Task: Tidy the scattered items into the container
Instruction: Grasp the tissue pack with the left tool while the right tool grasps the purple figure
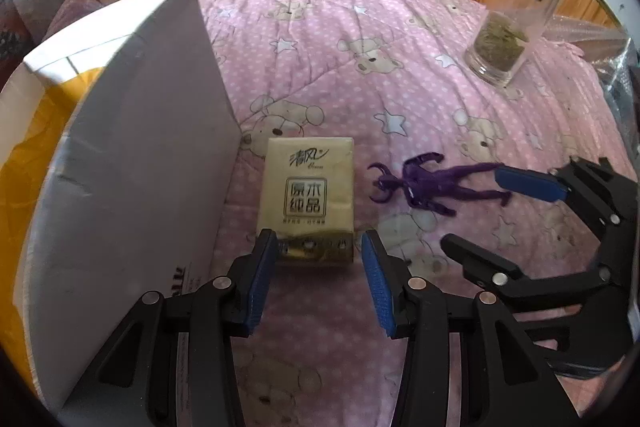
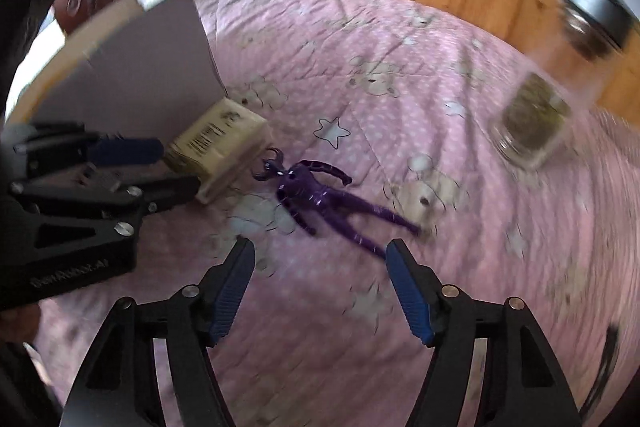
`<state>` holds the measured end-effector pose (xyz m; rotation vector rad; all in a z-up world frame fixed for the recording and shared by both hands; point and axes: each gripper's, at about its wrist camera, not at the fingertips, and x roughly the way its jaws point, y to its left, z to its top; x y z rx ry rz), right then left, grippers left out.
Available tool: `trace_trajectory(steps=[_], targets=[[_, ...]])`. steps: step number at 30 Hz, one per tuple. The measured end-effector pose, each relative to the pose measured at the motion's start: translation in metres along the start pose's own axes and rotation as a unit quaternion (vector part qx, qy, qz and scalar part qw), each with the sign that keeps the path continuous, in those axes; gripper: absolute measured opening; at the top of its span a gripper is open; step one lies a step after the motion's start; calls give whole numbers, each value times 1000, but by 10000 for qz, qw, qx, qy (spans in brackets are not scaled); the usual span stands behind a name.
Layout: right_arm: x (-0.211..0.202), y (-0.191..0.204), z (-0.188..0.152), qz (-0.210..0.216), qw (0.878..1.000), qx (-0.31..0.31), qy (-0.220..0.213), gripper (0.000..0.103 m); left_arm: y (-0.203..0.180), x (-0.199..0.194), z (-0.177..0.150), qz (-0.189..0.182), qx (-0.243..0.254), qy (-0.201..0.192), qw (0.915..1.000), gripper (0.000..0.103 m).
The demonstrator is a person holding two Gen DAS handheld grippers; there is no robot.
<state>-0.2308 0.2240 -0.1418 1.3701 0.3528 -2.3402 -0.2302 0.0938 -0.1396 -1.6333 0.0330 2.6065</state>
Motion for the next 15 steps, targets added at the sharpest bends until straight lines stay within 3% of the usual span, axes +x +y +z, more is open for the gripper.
trace_trajectory(steps=[6, 11, 15], targets=[[20, -5, 2, 116, 9996, -150, -210, 74, 1, 9, 7, 75, 84, -235, 9997, 51], [16, -21, 1, 378, 9981, 366, -314, 57, 8, 15, 18, -22, -232, -264, 9994, 52], [13, -36, 6, 755, 9920, 953, -345, 55, 4, 20, 22, 69, -288, -265, 9992, 56]])
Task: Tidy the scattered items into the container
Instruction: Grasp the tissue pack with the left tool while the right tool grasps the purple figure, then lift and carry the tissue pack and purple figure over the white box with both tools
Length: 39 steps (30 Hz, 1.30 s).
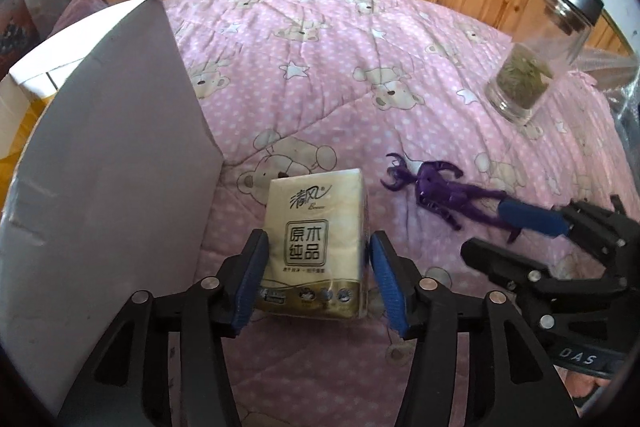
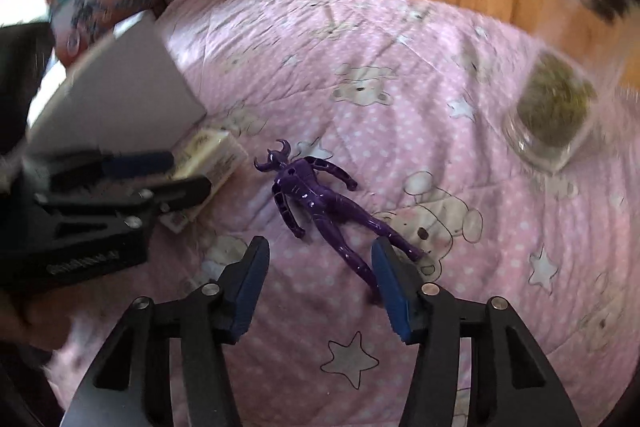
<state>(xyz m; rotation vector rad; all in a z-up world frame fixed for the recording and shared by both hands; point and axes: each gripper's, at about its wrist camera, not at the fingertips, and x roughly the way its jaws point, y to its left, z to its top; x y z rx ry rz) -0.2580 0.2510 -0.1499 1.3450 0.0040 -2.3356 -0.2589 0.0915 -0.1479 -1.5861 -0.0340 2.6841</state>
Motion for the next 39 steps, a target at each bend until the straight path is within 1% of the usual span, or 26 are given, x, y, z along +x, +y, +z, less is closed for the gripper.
trace_trajectory(steps=[1, 2, 3, 4, 5, 6, 7, 9, 10, 11, 12, 14, 16, 18, 19, 20, 22, 24, 25, 26, 27, 28, 30, 35, 39], targets=[[1, 0, 2, -41, 10000, -3, -33, 59, -1, 2, 0, 34, 13, 31, 10000, 56], [4, 3, 5, -177, 9997, -132, -51, 67, -1, 5, 0, 36, 13, 90, 10000, 56], [8, 6, 9, -266, 9994, -234, -54, 70, 0, 11, 0, -10, -21, 215, 9998, 56], [15, 9, 12, -367, 9987, -360, -44, 70, 3, 18, -1, -57, -123, 370, 9992, 56], [21, 12, 15, -457, 9977, -493, -16, 70, 3, 16, -1, -59, -144, 254, 9996, 56], [25, 14, 16, -528, 9969, -582, 13, 70, 3, 17, 0, -26, -131, 250, 9996, 56], [29, 14, 20, -567, 9965, -604, 65, 70, 2, 18, 1, -23, -125, 247, 9996, 56], [30, 10, 24, -471, 9975, -510, 105, 67, 4, 17, 3, -97, -250, 234, 9994, 56], [30, 2, 27, -436, 9980, -426, 135, 61, 5, 17, 3, -142, -302, 230, 9992, 56], [28, -3, 28, -376, 9987, -294, 171, 53, 7, 16, 3, -206, -361, 232, 9989, 56], [24, -7, 27, -238, 9994, -136, 197, 50, 9, 15, 1, -276, -438, 239, 9984, 56], [13, -17, 21, 159, 9992, 265, 251, 48, 14, 13, -1, -438, -614, 255, 9968, 56], [2, -20, 15, 260, 9985, 416, 223, 49, 21, 9, -4, -585, -816, 237, 9947, 56], [-6, -18, 14, 118, 9993, 316, 152, 57, 21, 9, -6, -594, -890, 186, 9941, 56], [-8, -16, 15, 22, 9996, 251, 98, 67, 20, 10, -5, -547, -878, 185, 9945, 56], [-8, -13, 20, -173, 9998, 98, 12, 74, 18, 12, -4, -474, -844, 168, 9952, 56], [0, -9, 28, -479, 9988, -117, -21, 75, 16, 16, 0, -382, -790, 128, 9961, 56], [16, -7, 38, -621, 9977, -269, 25, 75, 14, 19, 4, -293, -753, 89, 9967, 56], [28, -6, 40, -690, 9969, -360, 132, 70, 15, 20, 6, -257, -746, 77, 9968, 55], [37, -8, 39, -727, 9962, -390, 282, 50, 14, 20, 7, -221, -737, 59, 9970, 53], [35, -7, 38, -849, 9953, -452, 142, 46, 14, 20, 7, -125, -724, 22, 9973, 39], [31, -7, 38, -856, 9954, -395, 177, 31, 14, 20, 7, -59, -692, 5, 9976, 27], [16, -16, 36, -652, 9977, 35, 176, 30, 15, 19, 6, -70, -628, 1, 9980, 25], [-22, -30, 13, -402, 9956, 836, 91, 30, 16, 9, -3, -377, -723, 60, 9967, 23], [-54, -27, -11, -324, 9920, 1217, -24, 30, 15, -8, -21, -587, -790, 106, 9951, 23]])
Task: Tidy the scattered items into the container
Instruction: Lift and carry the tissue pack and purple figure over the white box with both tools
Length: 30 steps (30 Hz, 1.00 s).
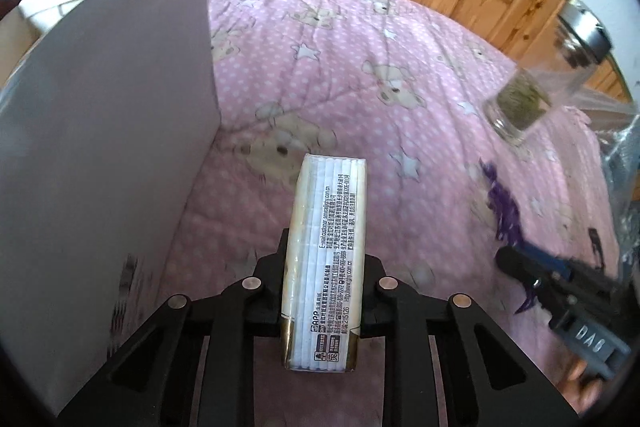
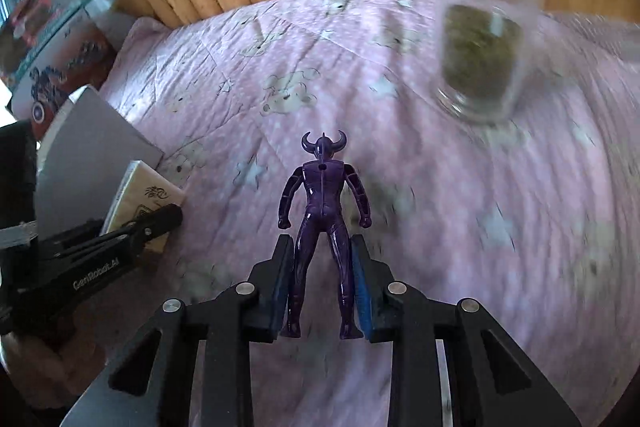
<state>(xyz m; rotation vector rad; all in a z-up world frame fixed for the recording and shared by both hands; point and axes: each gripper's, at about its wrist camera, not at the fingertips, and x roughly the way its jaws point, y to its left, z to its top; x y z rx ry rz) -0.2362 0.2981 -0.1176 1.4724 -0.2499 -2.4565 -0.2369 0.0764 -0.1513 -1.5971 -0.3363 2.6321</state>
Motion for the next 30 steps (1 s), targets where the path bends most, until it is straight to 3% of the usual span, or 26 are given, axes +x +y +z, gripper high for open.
trace_trajectory(steps=[20, 30], targets=[[-99, 62, -142, 77, 9990, 442, 26, 30, -6, -97, -125, -869, 832, 203, 9925, 23], [-117, 92, -178, -10, 9986, 534, 46, 30, 7, -130, -164, -1091, 973, 151, 9891, 23]])
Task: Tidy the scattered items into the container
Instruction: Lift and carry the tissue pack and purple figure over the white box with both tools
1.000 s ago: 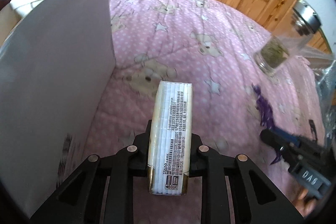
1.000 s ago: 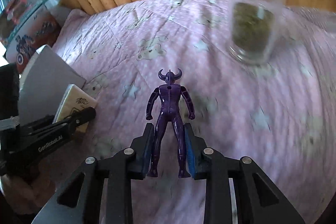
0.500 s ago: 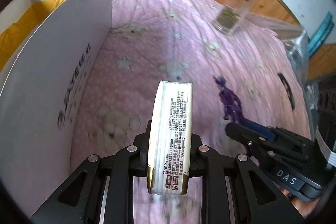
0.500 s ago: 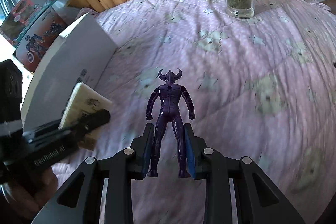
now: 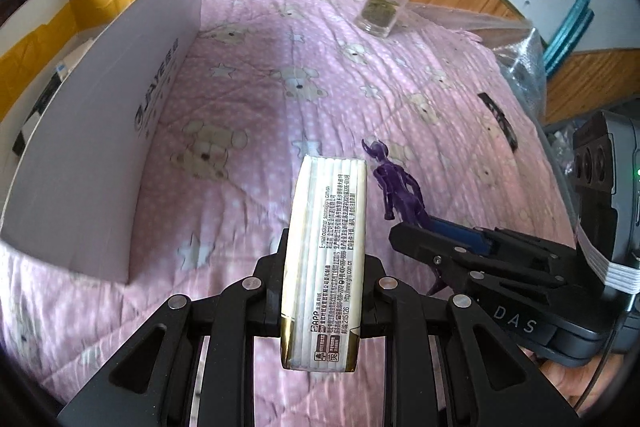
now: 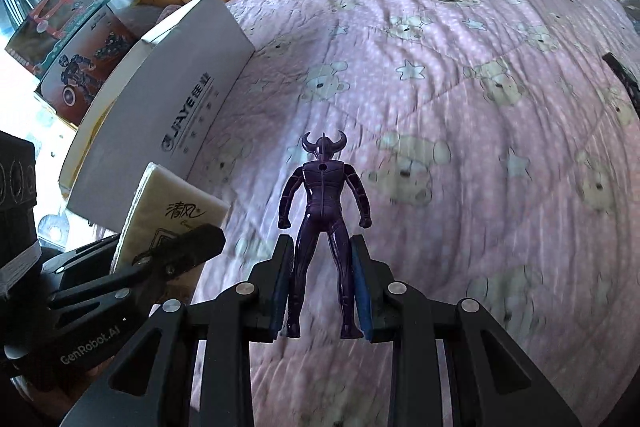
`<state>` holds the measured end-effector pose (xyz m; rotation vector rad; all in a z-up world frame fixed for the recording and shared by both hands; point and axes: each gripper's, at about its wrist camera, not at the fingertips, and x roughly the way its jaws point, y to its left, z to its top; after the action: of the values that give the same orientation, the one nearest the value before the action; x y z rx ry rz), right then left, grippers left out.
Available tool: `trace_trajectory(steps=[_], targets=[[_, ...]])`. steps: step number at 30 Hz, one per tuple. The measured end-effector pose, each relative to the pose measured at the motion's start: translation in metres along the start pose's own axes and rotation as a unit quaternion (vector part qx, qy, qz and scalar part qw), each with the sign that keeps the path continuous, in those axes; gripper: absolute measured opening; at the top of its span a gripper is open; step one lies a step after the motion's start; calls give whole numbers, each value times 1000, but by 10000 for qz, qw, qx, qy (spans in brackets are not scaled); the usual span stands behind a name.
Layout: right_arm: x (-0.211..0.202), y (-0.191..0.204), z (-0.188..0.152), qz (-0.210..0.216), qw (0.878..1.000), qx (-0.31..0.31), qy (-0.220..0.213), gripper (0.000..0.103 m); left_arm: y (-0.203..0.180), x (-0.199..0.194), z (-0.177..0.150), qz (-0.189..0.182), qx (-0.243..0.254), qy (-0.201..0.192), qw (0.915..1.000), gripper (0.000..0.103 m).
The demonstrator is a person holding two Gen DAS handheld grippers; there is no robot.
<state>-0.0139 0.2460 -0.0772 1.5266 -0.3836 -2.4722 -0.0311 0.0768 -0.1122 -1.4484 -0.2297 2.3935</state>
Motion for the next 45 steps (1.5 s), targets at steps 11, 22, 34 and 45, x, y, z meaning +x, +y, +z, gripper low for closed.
trace_trajectory(steps=[11, 22, 34, 45], targets=[[10, 37, -25, -79, 9996, -265, 2, 30, 12, -37, -19, -159, -17, -232, 9996, 23], [-12, 92, -24, 38, 9968, -750, -266, 30, 36, -78, -22, -357, -258, -594, 9973, 23], [-29, 137, -15, 262, 9926, -1104, -439, 30, 75, -123, -13, -488, -645, -1049, 9912, 23], [-33, 174, 0, 346, 9870, -1473, -538, 30, 119, -156, -1, -409, -1037, -1453, 9831, 23]])
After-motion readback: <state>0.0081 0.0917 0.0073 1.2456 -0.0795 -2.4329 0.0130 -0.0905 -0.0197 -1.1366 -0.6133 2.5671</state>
